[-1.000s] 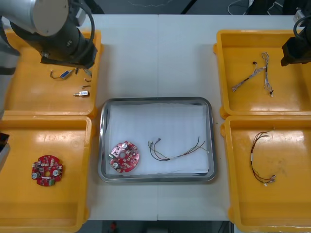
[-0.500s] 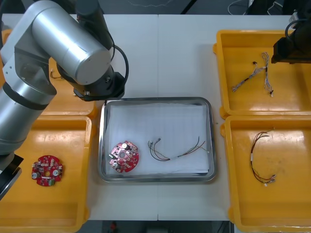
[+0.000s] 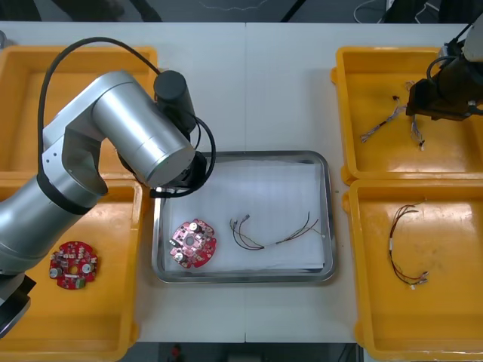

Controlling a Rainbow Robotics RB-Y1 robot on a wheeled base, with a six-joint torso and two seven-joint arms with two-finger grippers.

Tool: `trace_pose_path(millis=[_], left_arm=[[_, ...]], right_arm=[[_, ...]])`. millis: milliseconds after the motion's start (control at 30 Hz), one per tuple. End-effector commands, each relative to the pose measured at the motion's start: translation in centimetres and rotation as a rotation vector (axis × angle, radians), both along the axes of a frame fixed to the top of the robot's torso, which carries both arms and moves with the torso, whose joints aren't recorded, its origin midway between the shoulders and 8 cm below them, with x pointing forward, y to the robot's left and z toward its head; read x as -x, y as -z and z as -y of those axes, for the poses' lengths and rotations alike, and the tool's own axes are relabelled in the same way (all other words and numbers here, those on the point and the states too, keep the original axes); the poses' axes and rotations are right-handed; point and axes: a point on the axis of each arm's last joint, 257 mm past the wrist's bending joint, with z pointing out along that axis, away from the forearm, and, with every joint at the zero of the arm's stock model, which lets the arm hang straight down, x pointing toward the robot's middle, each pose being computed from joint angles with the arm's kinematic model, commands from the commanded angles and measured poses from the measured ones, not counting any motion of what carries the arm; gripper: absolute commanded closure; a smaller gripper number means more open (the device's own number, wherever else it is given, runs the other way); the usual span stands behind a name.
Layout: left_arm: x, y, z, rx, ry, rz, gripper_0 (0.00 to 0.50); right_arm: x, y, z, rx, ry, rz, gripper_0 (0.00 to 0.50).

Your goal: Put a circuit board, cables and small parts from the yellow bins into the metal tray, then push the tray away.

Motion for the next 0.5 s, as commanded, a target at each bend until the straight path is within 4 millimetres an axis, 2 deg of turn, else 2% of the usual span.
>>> trace_pose_path(millis=[33,267,500], left_arm=[[0.6,0.9,2.0,0.071,-0.033,0.026,0.5],[0.5,2.5,2.4,0.065,-0.028,0.03,0.5],[-0.6,3.6,2.3,0.055,-0.035,0.059,0.495]], right_arm=[[-2.2,-2.3,-2.5,-0.082,0.016,0.077,0.0],[-2.1,-1.3,-2.5,-0.071,0.014,0.064,0.0],[-1.4,0.6,-2.1,-0.048,0.008,0.04,0.0]])
